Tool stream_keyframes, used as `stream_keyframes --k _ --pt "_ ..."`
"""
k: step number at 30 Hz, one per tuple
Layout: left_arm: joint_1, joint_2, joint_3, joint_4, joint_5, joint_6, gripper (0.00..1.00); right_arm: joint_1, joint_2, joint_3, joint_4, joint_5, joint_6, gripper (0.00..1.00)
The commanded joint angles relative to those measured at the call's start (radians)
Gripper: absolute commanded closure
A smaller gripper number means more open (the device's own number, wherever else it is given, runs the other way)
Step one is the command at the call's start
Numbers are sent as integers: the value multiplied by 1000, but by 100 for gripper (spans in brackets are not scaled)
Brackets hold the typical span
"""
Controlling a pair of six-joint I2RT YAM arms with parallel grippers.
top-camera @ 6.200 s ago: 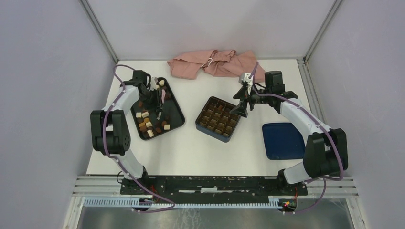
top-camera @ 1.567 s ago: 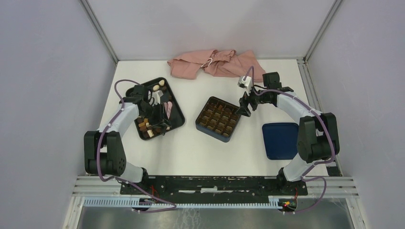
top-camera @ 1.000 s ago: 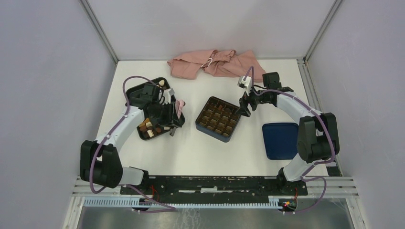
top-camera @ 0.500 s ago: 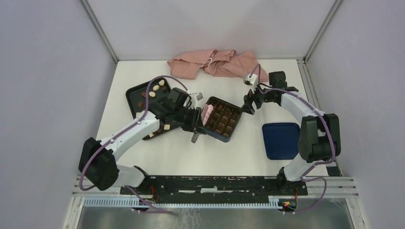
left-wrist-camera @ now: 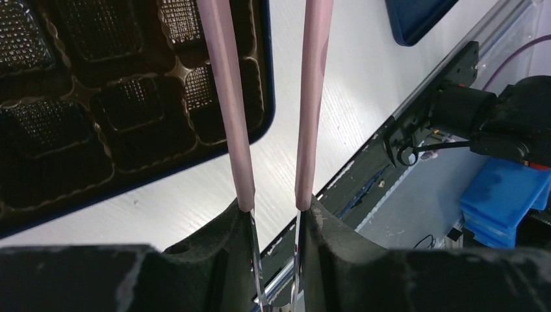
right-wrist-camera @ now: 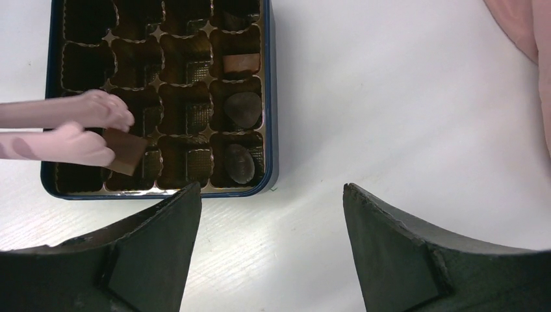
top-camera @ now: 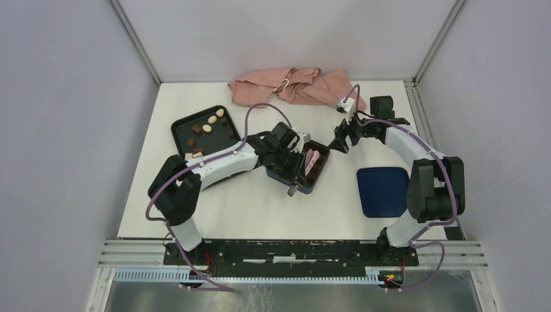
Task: Pack the chocolate
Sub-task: Place the fake chocolate in the packing box.
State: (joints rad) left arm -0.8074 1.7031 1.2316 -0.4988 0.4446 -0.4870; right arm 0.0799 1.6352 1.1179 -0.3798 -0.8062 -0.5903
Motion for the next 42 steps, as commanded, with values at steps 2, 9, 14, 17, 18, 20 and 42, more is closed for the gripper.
stream_keyframes --k 2,9,14,17,18,20,42 --pt "-18 70 82 2 -36 9 87 -16 -31 5 24 0 12 15" --pt "-24 143 141 -51 -75 30 86 -18 -26 2 24 -8 11 15" --pt "-27 168 167 -97 -88 40 83 -22 -23 0 26 -9 12 15" --pt "-29 177 180 -124 -92 43 82 -22 -21 1 26 -11 13 15" --pt "-30 179 185 -131 -92 44 81 -21 -21 1 26 -10 13 15" --pt "-32 180 195 -145 -97 44 81 -22 -21 1 26 -12 12 15" --pt "-39 234 312 -264 -107 83 69 -22 -14 4 24 -28 13 14"
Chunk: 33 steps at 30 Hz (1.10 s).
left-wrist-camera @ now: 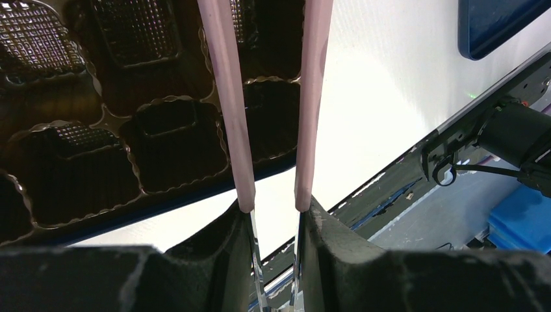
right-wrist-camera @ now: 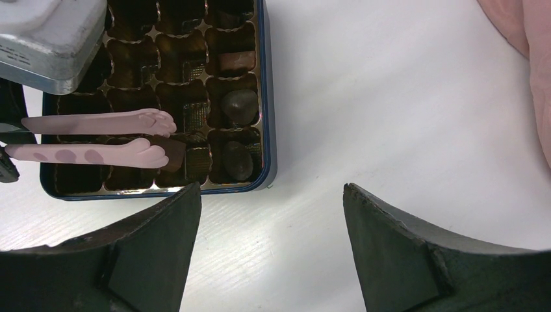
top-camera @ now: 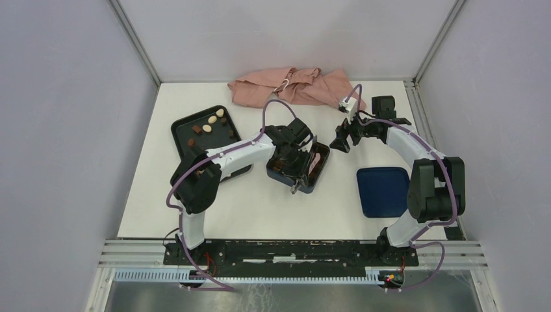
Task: Pack the chocolate
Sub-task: Place the fake chocolate in the packing box, then pick up the fake chocolate from the plate.
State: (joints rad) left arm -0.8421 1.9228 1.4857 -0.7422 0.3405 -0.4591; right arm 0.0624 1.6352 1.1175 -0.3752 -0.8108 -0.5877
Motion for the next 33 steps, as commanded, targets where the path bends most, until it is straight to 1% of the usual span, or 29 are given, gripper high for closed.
stream_keyframes --k 1,5,23,29,33 --pt "-5 16 62 -24 -4 57 68 -5 -15 6 18 -25 10 15" --pt "-4 18 70 -29 -8 59 65 -5 -14 6 17 -25 10 15" --pt "-5 6 65 -17 -25 59 59 -6 -20 7 13 -28 6 15" --pt "2 -64 31 45 -38 41 61 -6 -31 8 10 -38 -2 14" --pt "35 -158 -48 134 -4 30 62 -7 -45 1 9 -62 -12 15"
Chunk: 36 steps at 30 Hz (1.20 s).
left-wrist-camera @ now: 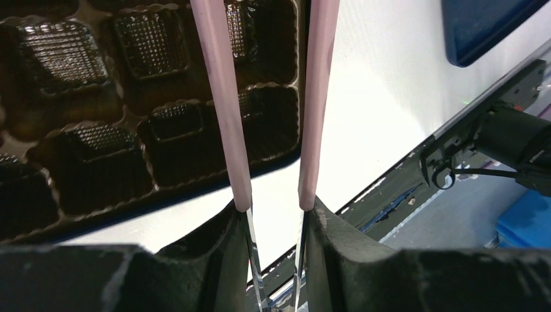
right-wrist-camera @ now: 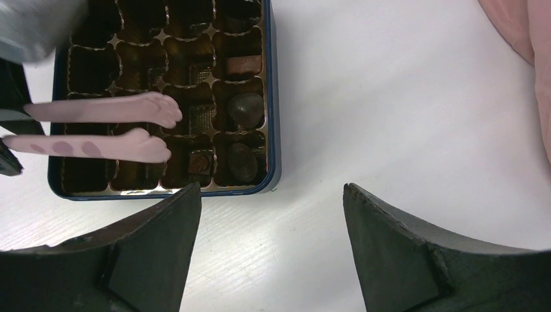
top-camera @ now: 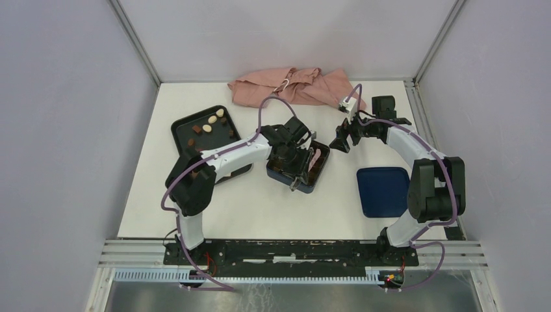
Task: Pack the chocolate
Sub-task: Pick up the fake chocolate from the plate.
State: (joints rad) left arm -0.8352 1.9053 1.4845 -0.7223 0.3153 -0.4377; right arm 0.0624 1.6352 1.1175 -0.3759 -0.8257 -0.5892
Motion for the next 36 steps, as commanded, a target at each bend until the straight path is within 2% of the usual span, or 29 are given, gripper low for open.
stream_keyframes --k 1,10,20,28,36 --pt "40 -163 -66 133 27 10 62 -6 -49 0 10 -54 -13 15" --pt "209 -403 -246 220 11 79 62 -10 -93 -35 27 -82 -56 15" --pt "444 -643 -360 169 14 172 60 -29 -102 -52 30 -101 -84 15" --pt "509 -702 -376 129 -4 207 60 -30 -115 -52 30 -102 -86 15" --pt "552 -700 -325 20 -44 249 58 -30 -142 -50 29 -132 -82 15"
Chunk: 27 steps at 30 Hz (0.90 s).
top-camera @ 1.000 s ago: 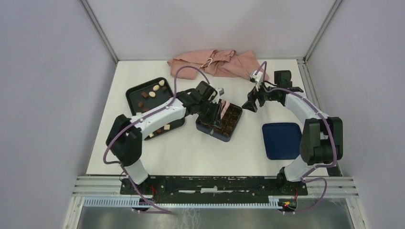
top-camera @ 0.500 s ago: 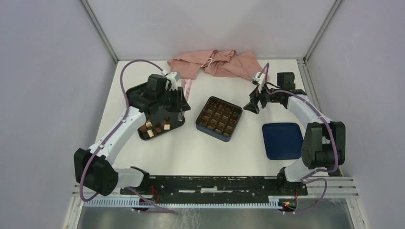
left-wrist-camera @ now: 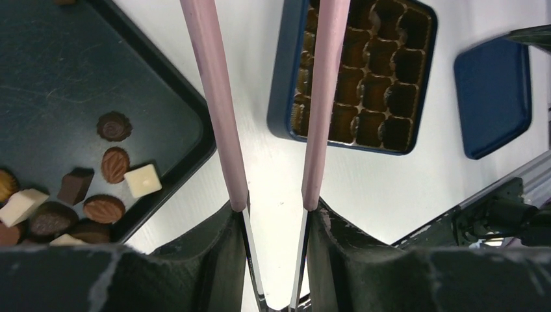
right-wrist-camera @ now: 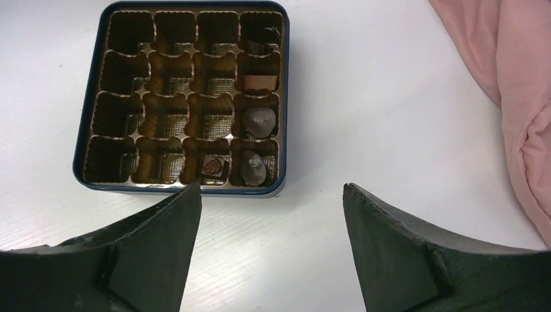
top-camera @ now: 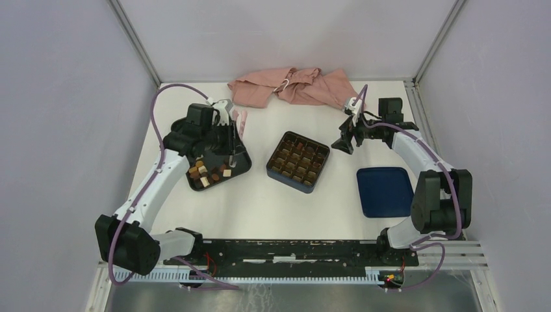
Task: Pack the chocolate
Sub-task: Pick up the fake chocolate from the plate.
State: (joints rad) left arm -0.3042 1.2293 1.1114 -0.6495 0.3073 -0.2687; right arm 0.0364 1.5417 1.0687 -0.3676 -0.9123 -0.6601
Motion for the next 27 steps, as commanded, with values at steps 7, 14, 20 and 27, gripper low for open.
stream_keyframes --k 7,14,20,27 --pt "79 1 95 -158 -131 116 57 -1 -72 0 24 -75 -3 15" --pt "158 71 47 -196 -108 112 56 14 -62 0 23 -82 -1 15" --pt "201 225 70 -178 -86 151 56 24 -48 2 17 -82 -2 15" --pt "202 430 153 -161 -100 145 56 25 -26 5 11 -73 -5 15"
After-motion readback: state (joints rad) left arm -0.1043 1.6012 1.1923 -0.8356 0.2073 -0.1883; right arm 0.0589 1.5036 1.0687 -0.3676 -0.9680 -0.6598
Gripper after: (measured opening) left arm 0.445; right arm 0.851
